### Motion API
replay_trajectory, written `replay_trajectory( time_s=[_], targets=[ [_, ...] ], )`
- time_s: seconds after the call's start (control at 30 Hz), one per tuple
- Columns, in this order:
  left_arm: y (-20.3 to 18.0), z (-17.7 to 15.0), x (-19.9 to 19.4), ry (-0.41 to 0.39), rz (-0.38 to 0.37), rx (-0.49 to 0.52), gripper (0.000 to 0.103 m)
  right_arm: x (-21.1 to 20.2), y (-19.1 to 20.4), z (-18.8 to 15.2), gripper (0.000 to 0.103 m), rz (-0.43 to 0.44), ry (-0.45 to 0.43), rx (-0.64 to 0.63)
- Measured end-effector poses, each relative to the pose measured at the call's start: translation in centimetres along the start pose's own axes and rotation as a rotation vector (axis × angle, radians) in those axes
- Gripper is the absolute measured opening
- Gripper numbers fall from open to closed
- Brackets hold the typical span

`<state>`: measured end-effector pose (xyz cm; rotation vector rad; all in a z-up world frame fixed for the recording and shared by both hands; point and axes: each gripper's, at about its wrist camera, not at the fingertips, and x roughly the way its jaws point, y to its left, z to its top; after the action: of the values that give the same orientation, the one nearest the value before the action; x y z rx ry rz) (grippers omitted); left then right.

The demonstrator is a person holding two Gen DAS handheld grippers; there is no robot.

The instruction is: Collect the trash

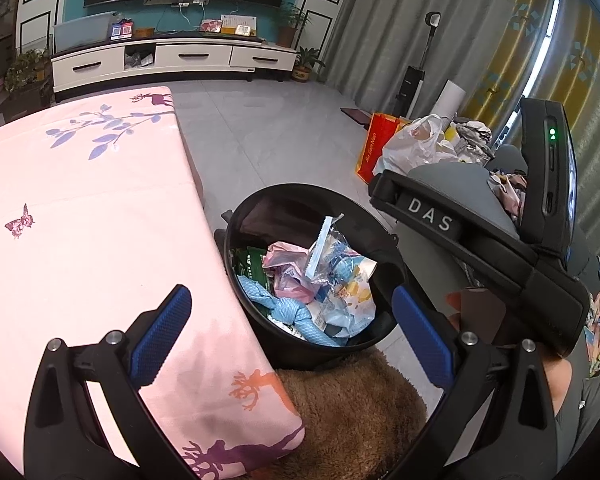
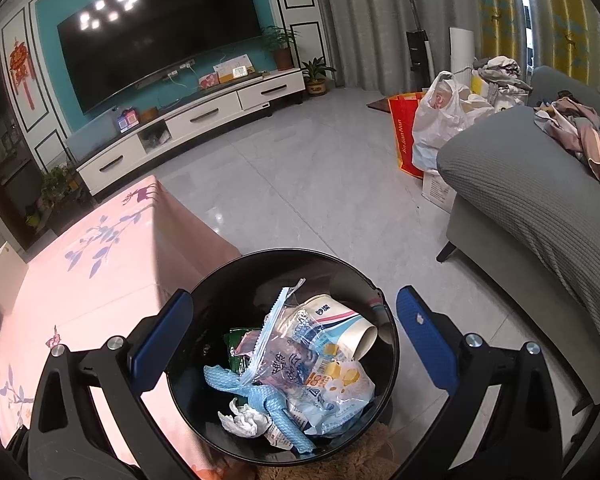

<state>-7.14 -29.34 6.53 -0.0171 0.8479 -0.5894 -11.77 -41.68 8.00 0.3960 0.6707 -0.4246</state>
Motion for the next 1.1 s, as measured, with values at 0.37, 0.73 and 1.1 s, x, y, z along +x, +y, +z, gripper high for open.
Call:
replay_trajectory(
  time_s=[0.37,0.73,1.1],
  targets=[
    [-0.22,-0.17,0.31,0.011,0.000,0.004,0.100,-0.02,-0.08,0.09,0.100,-0.002,0.001,0.000],
    [-0.25,-0.31,0.66,0.019,0.007,-0.001,0.100,-0.07,-0.24,0.21,0.100,-0.005,0.004,-0.003],
    [-0.19,-0.34,0.75,0.024,0.004,-0.006,0.100,-0.14,-0.45,0.31,0.100,-0.011,0.006,-0.005]
  ],
)
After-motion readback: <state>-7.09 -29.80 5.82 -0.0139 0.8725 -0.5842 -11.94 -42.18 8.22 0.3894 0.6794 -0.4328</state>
